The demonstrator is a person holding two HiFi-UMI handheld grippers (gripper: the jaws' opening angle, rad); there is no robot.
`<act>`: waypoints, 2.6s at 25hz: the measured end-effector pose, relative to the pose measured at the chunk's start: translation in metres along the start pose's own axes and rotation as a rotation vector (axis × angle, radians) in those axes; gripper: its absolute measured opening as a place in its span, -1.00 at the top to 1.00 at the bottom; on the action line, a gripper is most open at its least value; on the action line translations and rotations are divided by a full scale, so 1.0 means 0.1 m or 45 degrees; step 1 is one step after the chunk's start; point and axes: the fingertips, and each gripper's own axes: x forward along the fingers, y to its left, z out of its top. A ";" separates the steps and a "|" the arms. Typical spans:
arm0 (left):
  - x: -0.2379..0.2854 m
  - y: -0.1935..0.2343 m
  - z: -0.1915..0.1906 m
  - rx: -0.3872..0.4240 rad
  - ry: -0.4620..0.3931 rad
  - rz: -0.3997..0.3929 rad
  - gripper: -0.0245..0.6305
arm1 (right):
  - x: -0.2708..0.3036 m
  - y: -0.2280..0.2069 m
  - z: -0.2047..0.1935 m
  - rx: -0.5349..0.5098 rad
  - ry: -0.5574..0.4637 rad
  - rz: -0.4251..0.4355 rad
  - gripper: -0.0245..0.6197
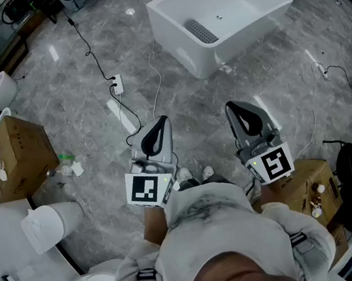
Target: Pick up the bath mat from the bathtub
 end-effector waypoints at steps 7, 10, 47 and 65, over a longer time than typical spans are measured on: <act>0.02 -0.30 0.04 0.019 -0.021 0.069 0.92 | -0.17 -0.16 -0.19 0.037 0.003 0.031 0.92; 0.07 -0.42 0.06 0.032 -0.015 0.122 0.92 | -0.22 -0.26 -0.21 0.034 0.000 0.072 0.92; 1.98 1.80 -0.23 -0.070 0.077 0.069 0.92 | 2.49 -1.18 -0.78 0.022 0.158 0.006 0.92; 3.41 2.66 -0.31 -0.056 0.152 0.148 0.92 | 3.91 -2.20 -1.14 0.078 0.157 0.115 0.92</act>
